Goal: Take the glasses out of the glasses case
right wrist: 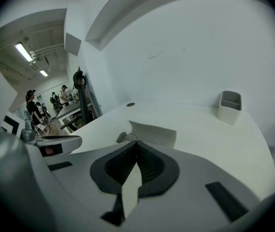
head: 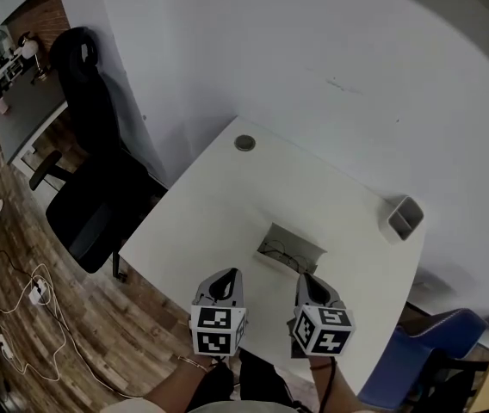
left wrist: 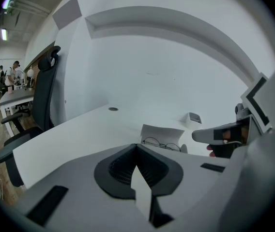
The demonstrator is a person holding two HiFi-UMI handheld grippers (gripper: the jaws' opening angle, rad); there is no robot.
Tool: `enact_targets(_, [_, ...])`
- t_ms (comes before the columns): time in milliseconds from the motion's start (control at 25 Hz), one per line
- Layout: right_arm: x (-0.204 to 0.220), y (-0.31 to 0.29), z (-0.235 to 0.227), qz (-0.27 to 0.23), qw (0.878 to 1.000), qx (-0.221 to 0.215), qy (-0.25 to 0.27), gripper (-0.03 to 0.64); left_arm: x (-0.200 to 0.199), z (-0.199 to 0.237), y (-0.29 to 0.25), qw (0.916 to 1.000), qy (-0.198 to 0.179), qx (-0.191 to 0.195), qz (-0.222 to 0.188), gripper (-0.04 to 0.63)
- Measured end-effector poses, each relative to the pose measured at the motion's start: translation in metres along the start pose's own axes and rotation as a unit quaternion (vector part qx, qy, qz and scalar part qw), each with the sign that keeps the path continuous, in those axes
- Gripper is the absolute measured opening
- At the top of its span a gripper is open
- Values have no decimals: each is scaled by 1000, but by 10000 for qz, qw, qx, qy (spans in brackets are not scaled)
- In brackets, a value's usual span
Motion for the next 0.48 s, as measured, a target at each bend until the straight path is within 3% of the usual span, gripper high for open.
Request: enact_targets(480, [2, -20, 2, 371, 9969, -322, 622, 35, 6, 7, -7, 9996, 204, -185, 23, 8])
Point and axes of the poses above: the fingertips, and each gripper's own axes: y backward along the fingers, z to its left, x out of its underside, the point moved 2 cm from there along y, backward along the fingers, and after that the axes turned 11 degrees about x, right-handed, at the moved point
